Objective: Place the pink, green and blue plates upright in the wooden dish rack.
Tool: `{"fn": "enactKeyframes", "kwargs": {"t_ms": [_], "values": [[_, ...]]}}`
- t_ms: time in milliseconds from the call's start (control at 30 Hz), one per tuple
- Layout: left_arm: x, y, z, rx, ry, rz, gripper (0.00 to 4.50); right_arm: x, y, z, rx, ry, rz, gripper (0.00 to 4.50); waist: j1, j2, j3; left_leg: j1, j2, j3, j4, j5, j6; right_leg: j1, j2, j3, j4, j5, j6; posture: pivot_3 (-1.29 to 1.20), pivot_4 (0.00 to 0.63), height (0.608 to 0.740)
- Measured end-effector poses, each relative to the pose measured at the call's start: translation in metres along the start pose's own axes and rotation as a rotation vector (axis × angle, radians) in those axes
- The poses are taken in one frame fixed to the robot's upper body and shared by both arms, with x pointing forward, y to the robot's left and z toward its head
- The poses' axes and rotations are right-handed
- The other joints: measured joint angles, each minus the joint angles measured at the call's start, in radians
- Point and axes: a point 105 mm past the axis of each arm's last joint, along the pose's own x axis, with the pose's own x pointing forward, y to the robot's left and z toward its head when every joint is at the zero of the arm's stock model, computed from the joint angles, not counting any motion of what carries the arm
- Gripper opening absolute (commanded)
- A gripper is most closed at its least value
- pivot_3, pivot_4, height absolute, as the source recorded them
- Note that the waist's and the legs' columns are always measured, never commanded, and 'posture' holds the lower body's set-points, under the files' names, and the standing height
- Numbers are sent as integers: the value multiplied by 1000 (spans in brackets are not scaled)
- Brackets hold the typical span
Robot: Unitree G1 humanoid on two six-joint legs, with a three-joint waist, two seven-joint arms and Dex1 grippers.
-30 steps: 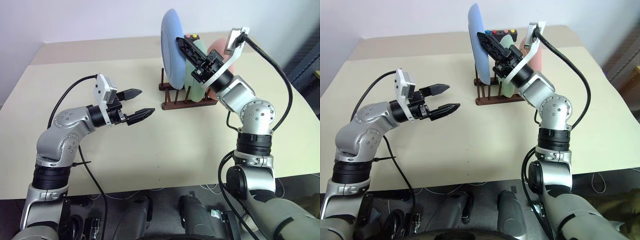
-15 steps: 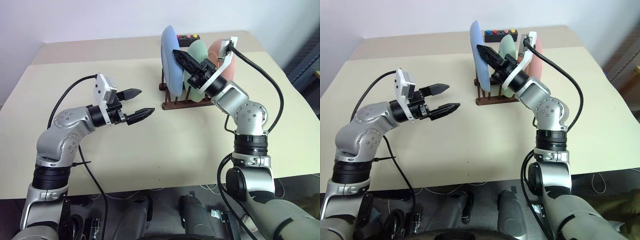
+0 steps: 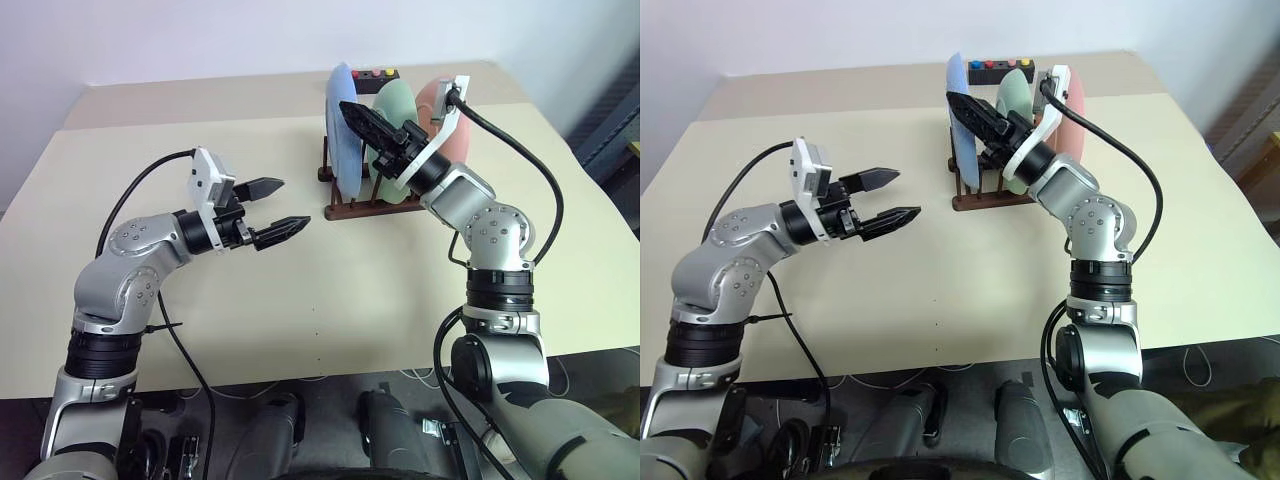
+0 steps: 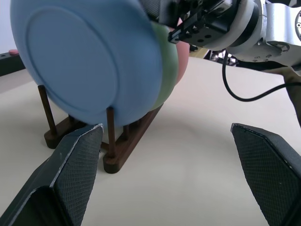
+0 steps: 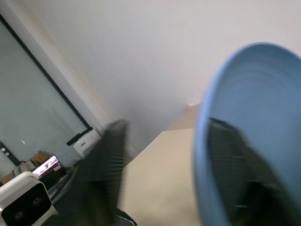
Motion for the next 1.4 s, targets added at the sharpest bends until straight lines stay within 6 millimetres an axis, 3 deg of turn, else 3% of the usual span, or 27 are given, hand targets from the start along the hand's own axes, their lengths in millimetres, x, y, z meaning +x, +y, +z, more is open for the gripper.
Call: {"fn": "enactKeyframes", "kwargs": {"t_ms": [33,67,467,567,667,867,933,1067,1267,1400], "values": [[0,0,0,0,0,0,4500,0,0,0,0,0,0,4413,0,0,0,0,0,0,0,0,0,0,0,0,0,0,0,0,150,740],[0,0,0,-1,-1,-1,4500,0,0,0,0,0,0,4468,0,0,0,0,0,0,0,0,0,0,0,0,0,0,0,0,150,740],[1,-1,0,-3,-4,-2,4500,0,2,6,-29,-10,2,4468,0,0,0,0,0,0,0,0,0,0,0,0,0,0,0,0,150,740],[1,-1,0,-3,-4,-3,4500,0,-1,9,-124,8,-21,4468,1,0,0,0,0,0,0,0,0,0,0,0,0,0,0,0,150,740],[1,-1,0,-3,-4,-3,4500,-1,-8,0,-303,114,-59,4468,0,0,0,0,0,0,0,0,0,0,0,0,0,0,0,0,150,740],[1,-1,0,-3,-4,-3,4500,1,-10,-7,-309,123,-65,4468,1,0,0,0,0,0,0,0,0,0,0,0,0,0,0,0,150,740],[1,-1,0,-3,-4,-4,4500,1,-9,-2,-298,90,-61,4468,2,0,0,0,0,0,0,0,0,0,0,0,0,0,0,0,150,740],[2,-1,1,-2,-7,-5,4500,4,1,26,-357,-21,-38,4468,2,0,0,0,0,0,0,0,0,0,0,0,0,0,0,0,150,740],[3,-1,4,6,-14,-12,4500,3,5,37,-407,-77,-32,4468,1,0,0,0,0,0,0,0,0,0,0,0,0,0,0,0,150,740],[3,-1,3,3,-12,-11,4500,-4,6,56,-475,-161,-44,4468,2,0,0,0,0,0,0,0,0,0,0,0,-1,0,0,0,150,740]]}}
